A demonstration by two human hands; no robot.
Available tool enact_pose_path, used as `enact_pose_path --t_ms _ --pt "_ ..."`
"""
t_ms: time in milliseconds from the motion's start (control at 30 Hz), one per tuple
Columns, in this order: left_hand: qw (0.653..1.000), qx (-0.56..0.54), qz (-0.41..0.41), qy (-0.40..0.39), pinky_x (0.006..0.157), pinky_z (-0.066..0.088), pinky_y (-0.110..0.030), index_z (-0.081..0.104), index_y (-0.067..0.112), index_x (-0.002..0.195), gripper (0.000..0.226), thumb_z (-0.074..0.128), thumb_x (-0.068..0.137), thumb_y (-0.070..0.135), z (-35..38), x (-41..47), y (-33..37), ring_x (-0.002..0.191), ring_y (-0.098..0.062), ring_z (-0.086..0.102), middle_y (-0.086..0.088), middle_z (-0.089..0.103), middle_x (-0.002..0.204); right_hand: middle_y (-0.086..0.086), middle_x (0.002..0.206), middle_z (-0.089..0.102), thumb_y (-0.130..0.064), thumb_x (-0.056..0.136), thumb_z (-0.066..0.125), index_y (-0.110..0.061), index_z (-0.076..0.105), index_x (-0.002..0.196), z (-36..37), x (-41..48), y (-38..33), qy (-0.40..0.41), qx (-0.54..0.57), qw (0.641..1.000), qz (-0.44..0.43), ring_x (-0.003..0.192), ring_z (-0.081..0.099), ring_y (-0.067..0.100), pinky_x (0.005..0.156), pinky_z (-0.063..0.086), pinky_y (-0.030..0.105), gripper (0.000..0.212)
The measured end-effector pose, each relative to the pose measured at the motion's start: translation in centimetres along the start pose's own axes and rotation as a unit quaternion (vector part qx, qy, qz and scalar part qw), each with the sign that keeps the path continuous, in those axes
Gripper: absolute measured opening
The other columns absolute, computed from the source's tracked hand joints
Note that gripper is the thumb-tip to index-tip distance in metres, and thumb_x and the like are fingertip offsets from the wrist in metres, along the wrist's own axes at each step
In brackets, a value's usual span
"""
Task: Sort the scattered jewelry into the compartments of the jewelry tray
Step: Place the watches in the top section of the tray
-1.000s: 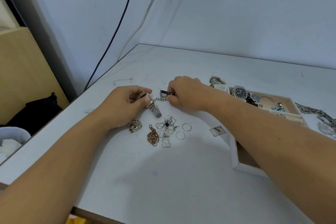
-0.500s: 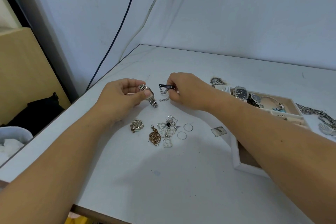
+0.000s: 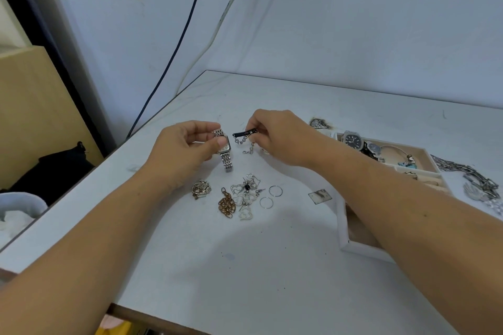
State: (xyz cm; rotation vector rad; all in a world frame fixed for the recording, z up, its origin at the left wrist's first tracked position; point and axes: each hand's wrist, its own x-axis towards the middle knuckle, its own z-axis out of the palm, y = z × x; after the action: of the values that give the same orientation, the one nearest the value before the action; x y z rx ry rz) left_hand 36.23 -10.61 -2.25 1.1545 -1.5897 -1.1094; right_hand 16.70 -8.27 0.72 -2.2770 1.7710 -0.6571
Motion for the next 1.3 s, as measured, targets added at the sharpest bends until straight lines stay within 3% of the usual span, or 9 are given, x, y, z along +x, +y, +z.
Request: enact_pose_path --t_ms 133,267,433,567,700,767,900,967,1300 --pt "0.999 -0.039 0.008 -0.001 0.073 0.054 -0.019 0.069 0.019 0.101 0.029 0.078 0.074 0.019 0.7 -0.7 0.9 0.079 -0.006 0.067 -0.008 0.073 0.096 -0.003 0.090 0.061 -0.019 0.091 0.054 -0.016 0.061 0.104 -1.7 -1.6 -0.4 0.046 0.020 0.999 -0.006 0.085 0.056 0.014 0.073 0.042 0.023 0.014" --pt "0.998 -0.034 0.021 -0.040 0.077 0.054 -0.023 0.070 0.021 0.100 0.041 0.079 0.062 0.033 1.3 -1.2 2.6 0.079 -0.008 0.068 -0.001 0.074 0.090 -0.003 0.090 0.064 -0.022 0.091 0.055 -0.017 0.061 0.101 -4.1 -3.9 0.0 0.084 0.034 0.996 -0.005 0.084 0.059 0.014 0.075 0.046 0.026 0.013" --pt "0.995 -0.037 0.040 -0.083 0.078 0.056 -0.024 0.070 0.020 0.098 0.036 0.078 0.065 0.028 4.2 -2.3 5.1 0.080 -0.012 0.069 -0.001 0.073 0.086 -0.014 0.084 0.061 -0.023 0.091 0.056 -0.020 0.062 0.101 -7.6 -7.7 1.8 0.116 0.019 0.993 0.021 0.078 0.056 0.000 0.069 0.040 0.011 0.012" --pt "0.990 -0.029 0.074 -0.114 0.078 0.056 -0.027 0.070 0.022 0.096 0.023 0.077 0.075 0.016 7.8 -3.0 6.8 0.073 -0.014 0.068 0.001 0.071 0.080 -0.005 0.095 0.064 -0.022 0.091 0.056 -0.021 0.062 0.105 -10.0 -11.4 4.2 0.130 -0.057 0.989 0.042 0.090 0.056 0.012 0.082 0.043 0.026 0.016" --pt "0.986 -0.005 0.107 -0.128 0.078 0.056 -0.031 0.071 0.027 0.090 0.019 0.076 0.076 0.015 11.8 -3.6 7.5 0.069 -0.013 0.069 0.001 0.070 0.080 -0.004 0.095 0.065 -0.023 0.090 0.056 -0.020 0.062 0.104 -11.5 -15.1 7.2 0.147 -0.113 0.981 0.062 0.092 0.055 0.015 0.086 0.044 0.036 0.015" --pt "0.983 0.003 0.124 -0.133 0.077 0.056 -0.031 0.070 0.029 0.089 0.020 0.077 0.076 0.015 13.6 -3.8 7.8 0.071 -0.015 0.071 0.003 0.071 0.081 -0.005 0.094 0.065 -0.023 0.090 0.056 -0.021 0.062 0.104 -12.0 -16.8 8.4 0.156 -0.129 0.977 0.070 0.091 0.054 0.015 0.085 0.044 0.038 0.015" --pt "0.977 0.029 0.162 -0.138 0.060 0.047 -0.011 0.068 0.025 0.091 0.020 0.077 0.077 0.015 16.6 -4.1 8.7 0.073 -0.009 0.071 0.005 0.073 0.082 -0.003 0.090 0.066 -0.022 0.090 0.058 -0.019 0.064 0.102 -12.4 -19.1 10.3 0.182 -0.160 0.968 0.066 0.086 0.057 0.018 0.080 0.046 0.041 0.014" --pt "0.975 0.034 0.168 -0.142 0.059 0.045 -0.009 0.067 0.024 0.091 0.020 0.077 0.076 0.014 17.9 -4.1 9.1 0.071 -0.008 0.071 0.002 0.073 0.080 -0.001 0.089 0.067 -0.020 0.089 0.059 -0.017 0.065 0.101 -12.5 -19.7 10.9 0.194 -0.164 0.965 0.064 0.084 0.058 0.020 0.079 0.046 0.041 0.013" --pt "0.977 0.044 0.149 -0.148 0.076 0.052 -0.027 0.067 0.025 0.092 0.018 0.076 0.078 0.018 21.1 -1.8 9.9 0.074 -0.011 0.071 0.007 0.070 0.085 -0.003 0.091 0.066 -0.020 0.089 0.060 -0.018 0.065 0.104 -11.8 -20.7 13.3 0.210 -0.078 0.971 0.090 0.088 0.056 0.018 0.081 0.046 0.041 0.016"
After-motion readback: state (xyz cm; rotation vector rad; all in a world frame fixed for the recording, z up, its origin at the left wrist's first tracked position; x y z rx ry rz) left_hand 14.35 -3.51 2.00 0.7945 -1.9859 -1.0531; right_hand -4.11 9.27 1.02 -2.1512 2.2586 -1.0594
